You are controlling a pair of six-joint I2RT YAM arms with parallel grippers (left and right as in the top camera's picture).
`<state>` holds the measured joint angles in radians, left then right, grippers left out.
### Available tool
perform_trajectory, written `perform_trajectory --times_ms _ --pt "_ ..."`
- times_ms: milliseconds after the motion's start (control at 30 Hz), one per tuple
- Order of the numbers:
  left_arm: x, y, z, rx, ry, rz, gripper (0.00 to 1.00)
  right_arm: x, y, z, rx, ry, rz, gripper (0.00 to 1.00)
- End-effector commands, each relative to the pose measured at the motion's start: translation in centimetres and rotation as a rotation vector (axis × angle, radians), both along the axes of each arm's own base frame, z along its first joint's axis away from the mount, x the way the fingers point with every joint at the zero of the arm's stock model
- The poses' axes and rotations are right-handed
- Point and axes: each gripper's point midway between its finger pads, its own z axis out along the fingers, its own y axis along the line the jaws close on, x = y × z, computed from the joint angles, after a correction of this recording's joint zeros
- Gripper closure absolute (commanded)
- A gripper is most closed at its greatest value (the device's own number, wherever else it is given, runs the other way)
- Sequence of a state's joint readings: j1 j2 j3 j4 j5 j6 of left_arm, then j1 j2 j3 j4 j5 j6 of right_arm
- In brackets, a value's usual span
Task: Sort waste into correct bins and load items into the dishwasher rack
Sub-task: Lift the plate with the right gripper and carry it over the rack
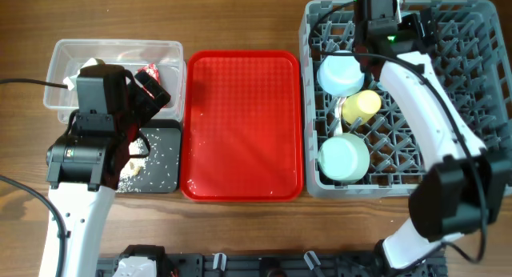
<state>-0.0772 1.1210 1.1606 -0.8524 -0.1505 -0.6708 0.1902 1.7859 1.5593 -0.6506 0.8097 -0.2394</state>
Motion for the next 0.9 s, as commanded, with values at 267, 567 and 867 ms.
perform_trajectory --times_ms 267,567,867 --pt "0.2 0.0 0.6 0.004 -0.016 -0.008 0.00 -2.8 15.2 7.0 0.803 -0.111 0.607 0.00" --pt "0.2 0.0 0.6 0.004 -0.016 -0.008 0.00 -2.8 15.2 6.9 0.804 -0.108 0.606 0.00" --pt "0.2 0.0 0.6 0.004 -0.016 -0.008 0.00 -3.1 15.1 7.5 0.799 -0.121 0.615 0.00"
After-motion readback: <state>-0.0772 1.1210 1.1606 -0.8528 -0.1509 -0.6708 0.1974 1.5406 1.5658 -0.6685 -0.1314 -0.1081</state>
